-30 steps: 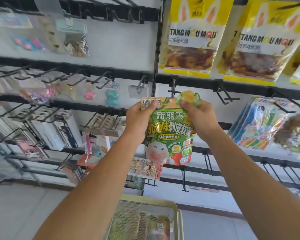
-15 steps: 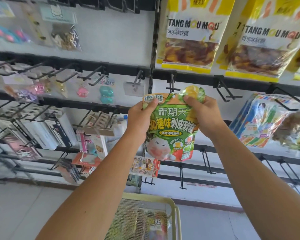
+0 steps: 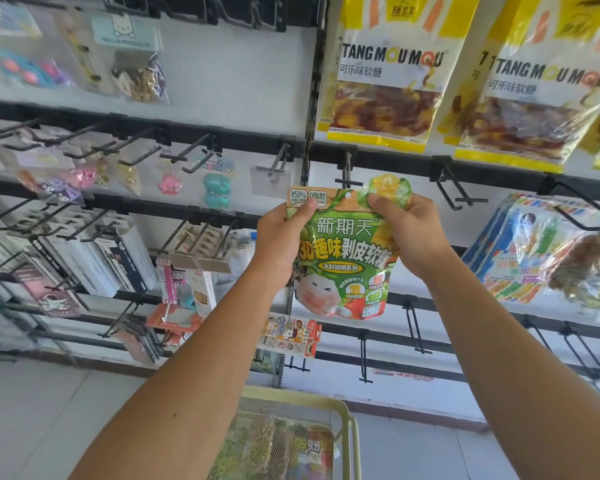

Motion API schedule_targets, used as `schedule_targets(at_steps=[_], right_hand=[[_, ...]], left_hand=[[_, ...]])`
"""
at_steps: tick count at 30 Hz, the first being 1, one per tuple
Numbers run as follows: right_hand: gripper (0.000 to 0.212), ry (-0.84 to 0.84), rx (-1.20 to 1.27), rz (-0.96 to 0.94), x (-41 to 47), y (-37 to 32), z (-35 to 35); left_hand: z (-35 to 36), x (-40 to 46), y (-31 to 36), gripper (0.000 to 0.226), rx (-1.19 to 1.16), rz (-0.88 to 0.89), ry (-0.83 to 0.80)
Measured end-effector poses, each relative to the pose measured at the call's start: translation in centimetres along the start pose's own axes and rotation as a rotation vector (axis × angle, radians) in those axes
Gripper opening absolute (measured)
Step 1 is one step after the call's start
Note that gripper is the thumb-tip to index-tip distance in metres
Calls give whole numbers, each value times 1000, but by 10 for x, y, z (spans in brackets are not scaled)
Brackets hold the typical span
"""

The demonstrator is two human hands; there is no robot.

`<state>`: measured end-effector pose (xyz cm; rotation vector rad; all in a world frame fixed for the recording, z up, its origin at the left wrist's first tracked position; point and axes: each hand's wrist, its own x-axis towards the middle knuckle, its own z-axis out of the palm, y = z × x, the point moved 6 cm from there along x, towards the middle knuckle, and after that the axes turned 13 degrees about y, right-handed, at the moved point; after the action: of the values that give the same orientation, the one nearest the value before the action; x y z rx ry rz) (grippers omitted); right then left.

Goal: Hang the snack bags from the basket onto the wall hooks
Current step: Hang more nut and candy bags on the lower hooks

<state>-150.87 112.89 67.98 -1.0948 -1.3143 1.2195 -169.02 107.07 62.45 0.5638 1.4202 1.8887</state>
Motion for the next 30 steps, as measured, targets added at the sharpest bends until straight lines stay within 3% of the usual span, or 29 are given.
schedule_targets(at_steps=[6,20,30], right_hand=[[10,6,6,-30,1,-2,11],[11,75,-64,-31,20,14,8],[12,170,-142,-155,65,26,11]], left_hand=[[-7,7,0,13,-68,-5,30],[-1,22,-6,16,78,22,56],[14,58,-3,17,182,100,106]])
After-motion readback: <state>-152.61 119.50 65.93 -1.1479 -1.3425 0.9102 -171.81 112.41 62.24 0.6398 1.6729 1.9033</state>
